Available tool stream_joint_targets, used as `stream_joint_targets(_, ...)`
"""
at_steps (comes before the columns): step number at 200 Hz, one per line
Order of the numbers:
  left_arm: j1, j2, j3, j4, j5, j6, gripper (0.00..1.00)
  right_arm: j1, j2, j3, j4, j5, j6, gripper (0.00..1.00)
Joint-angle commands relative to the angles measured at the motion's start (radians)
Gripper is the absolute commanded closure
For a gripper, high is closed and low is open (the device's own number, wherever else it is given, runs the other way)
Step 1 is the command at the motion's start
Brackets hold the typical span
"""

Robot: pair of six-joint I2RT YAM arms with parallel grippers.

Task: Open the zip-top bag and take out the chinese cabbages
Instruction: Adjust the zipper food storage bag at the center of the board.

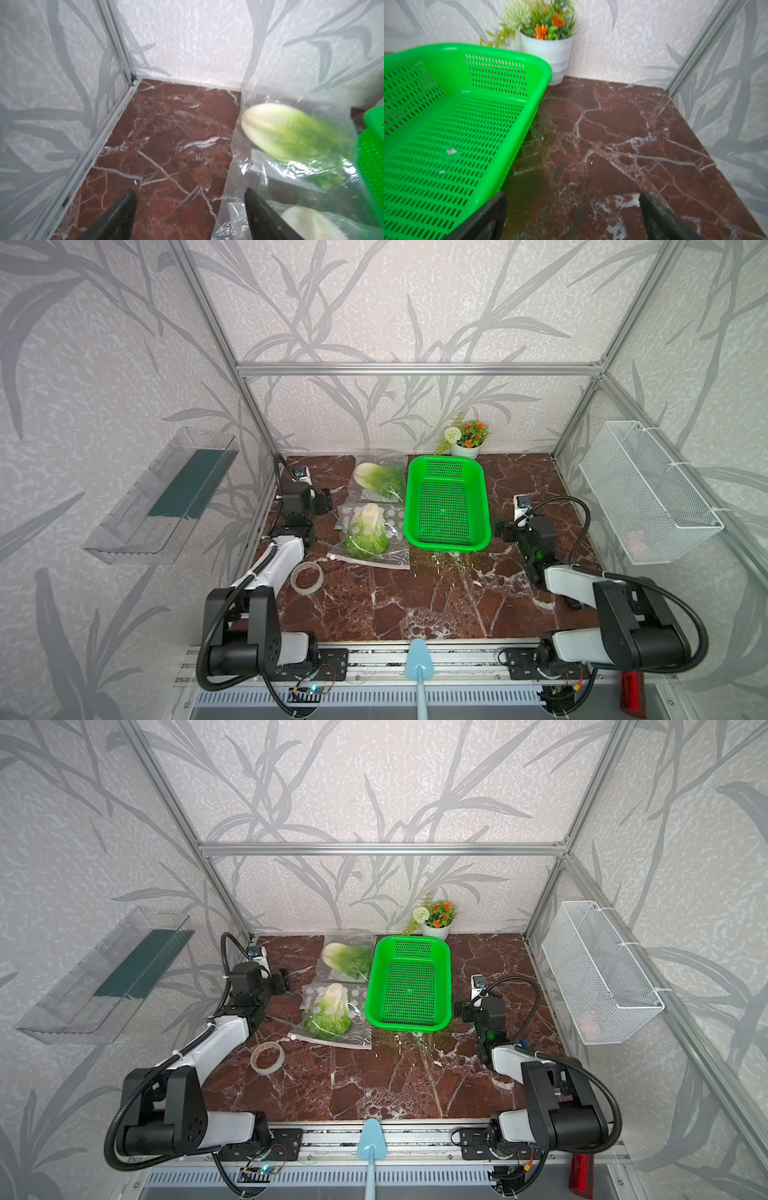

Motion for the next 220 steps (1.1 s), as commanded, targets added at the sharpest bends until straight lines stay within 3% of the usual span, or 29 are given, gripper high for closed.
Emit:
stream_joint_targets(1,-0.026,-0.060,0.036,-0.285,0.005,-0.056,0.20,0.011,-0.104,0.060,-0.203,0.019,-0.008,0.01)
stream_joint_targets(38,-0.048,-0.131,0.101,-0.568,-0.005,-0.241,0.23,0.069,-0.219,0.187,-0.564,0.024,0.031,0.01)
stream_joint_targets(76,-0.051,-0.201,0.113,-0.888,0.006,-0.460,0.24,0.283,-0.331,0.332,-0.861,0.114,0.035,0.01)
stream_joint_targets(107,-0.050,-0.255,0.001,-0.841,0.111,-0.628,0.24,0.453,-0.363,0.455,-0.996,0.128,0.056,0.01)
stream_joint_targets(139,-0.039,-0.229,-0.061,-0.778,0.174,-0.748,0.25,0.565,-0.374,0.530,-1.018,0.108,0.081,0.01)
stream_joint_targets(190,-0.006,-0.123,-0.073,-0.715,0.134,-0.615,0.26,0.625,-0.382,0.545,-0.963,0.041,0.117,0.01)
stream_joint_targets(220,0.031,-0.067,-0.075,-0.614,0.267,-0.480,0.26,0.632,-0.399,0.547,-0.946,0.017,0.116,0.01)
